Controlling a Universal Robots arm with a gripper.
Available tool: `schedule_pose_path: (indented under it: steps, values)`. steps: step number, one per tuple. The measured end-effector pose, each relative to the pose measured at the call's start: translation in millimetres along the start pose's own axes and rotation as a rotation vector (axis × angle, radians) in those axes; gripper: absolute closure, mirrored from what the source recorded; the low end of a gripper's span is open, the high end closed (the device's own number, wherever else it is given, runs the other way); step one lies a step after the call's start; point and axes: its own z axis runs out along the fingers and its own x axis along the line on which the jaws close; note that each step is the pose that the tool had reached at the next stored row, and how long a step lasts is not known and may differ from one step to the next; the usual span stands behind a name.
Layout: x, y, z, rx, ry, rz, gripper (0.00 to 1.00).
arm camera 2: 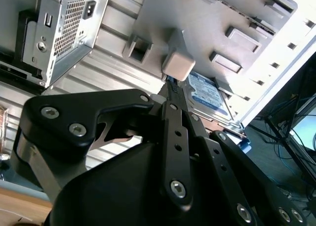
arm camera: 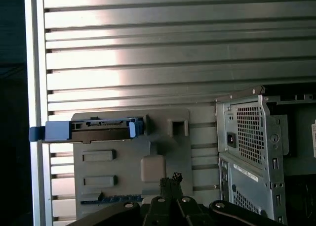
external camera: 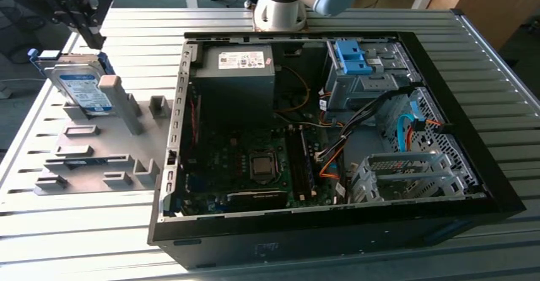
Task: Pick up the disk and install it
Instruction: 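Reach for the disk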
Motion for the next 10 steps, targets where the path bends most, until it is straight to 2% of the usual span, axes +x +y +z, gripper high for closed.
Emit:
schedule_pose_path:
  steps: [10]
  values:
    - [0.6,0.0,0.1,0.0001,0.0001,0.000,0.89]
